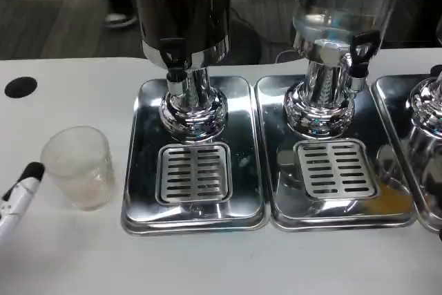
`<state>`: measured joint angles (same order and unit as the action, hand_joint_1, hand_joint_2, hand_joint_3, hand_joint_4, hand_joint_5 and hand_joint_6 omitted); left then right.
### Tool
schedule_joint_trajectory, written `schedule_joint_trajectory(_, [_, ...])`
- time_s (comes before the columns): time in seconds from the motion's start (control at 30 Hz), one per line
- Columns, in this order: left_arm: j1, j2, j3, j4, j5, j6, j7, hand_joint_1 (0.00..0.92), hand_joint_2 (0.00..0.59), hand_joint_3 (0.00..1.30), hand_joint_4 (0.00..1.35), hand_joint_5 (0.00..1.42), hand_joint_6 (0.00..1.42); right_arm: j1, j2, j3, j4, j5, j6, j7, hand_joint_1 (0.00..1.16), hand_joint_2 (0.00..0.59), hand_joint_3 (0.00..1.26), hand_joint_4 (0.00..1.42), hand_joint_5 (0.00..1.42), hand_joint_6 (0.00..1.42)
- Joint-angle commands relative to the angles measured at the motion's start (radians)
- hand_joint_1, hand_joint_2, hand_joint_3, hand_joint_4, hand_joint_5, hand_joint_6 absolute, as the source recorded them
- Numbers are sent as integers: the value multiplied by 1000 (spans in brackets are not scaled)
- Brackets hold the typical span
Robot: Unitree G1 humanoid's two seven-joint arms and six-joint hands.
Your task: Grasp the cup under the faucet to collect the drink, then remove the cup.
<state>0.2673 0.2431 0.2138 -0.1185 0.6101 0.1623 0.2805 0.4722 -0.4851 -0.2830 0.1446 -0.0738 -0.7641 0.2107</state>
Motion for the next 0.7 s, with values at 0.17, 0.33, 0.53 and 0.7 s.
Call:
schedule_joint_trajectory(0.17, [-107,71,-129,40,123,62,-20,106,56,204,176,390,557,-11,2,14,1,-8,-7,0,426,357,293,224,275,80])
schedule_joint_trajectory(0.33, [-146,82,-198,56,168,102,-34,107,57,208,187,397,570,-21,3,17,16,-7,-11,0,424,358,293,224,275,80])
schedule_joint_trajectory(0.53, [-172,82,-248,82,182,136,-39,107,57,209,190,397,572,-32,0,13,45,5,-23,1,418,363,293,224,275,80])
schedule_joint_trajectory(0.7, [-181,87,-258,105,173,147,-40,107,57,209,194,403,574,-39,-3,9,68,10,-35,2,414,365,294,224,278,80])
